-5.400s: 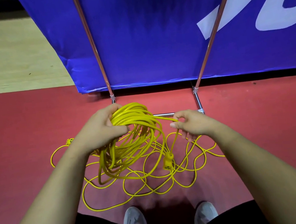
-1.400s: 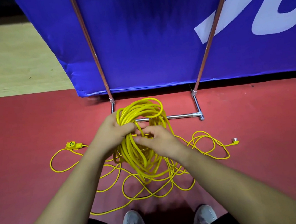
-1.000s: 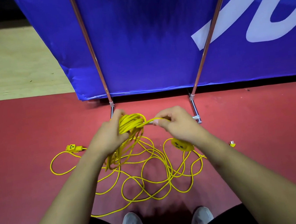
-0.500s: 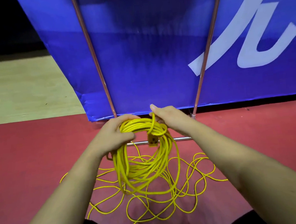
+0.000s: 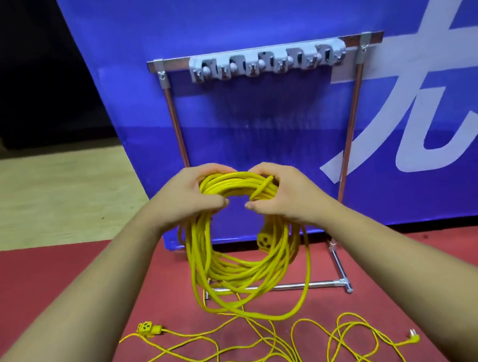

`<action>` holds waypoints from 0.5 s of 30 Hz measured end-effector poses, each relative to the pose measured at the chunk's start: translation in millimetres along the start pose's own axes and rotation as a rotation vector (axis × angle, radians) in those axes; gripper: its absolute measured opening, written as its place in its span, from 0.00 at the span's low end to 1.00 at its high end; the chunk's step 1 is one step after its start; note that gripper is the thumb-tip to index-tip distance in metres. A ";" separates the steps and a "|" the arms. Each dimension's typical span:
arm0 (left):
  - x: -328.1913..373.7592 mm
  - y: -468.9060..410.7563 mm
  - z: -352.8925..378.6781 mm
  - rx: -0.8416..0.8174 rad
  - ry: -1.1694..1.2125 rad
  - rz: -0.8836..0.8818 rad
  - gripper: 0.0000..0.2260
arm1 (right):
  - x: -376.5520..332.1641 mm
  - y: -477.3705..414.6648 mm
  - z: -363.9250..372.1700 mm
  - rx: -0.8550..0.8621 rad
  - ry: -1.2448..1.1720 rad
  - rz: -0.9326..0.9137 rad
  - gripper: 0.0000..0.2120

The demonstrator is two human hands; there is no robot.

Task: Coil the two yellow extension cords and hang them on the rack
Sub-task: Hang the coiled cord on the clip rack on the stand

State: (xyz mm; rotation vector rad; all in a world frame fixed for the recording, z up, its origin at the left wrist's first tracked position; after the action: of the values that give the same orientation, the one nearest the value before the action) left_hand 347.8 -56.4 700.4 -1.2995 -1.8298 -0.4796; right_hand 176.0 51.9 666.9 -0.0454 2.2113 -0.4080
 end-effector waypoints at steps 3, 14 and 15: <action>14.5 -12.7 -24.2 -0.047 -0.208 0.049 0.20 | -15.2 -18.8 -15.7 0.017 -0.056 -0.031 0.16; 0.6 -70.2 -86.0 0.139 -0.028 0.201 0.19 | -28.3 -100.9 -72.1 0.094 -0.142 -0.149 0.18; 1.9 -80.6 -92.3 0.154 -0.046 0.210 0.19 | -26.1 -109.4 -77.1 0.108 -0.151 -0.157 0.18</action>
State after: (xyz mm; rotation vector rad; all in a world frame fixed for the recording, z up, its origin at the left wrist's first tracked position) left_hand 311.4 -151.8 768.2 -1.3863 -1.7076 -0.1927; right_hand 121.0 -25.9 764.5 -0.1862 2.0403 -0.5911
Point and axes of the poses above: each hand's wrist, its own y-axis away from the middle knuckle, its own z-axis out of the palm, x = y × z, the point moved 2 cm from there along -y, towards the middle knuckle, and after that the axes turned 6 degrees about -x, right-handed, at the moved point
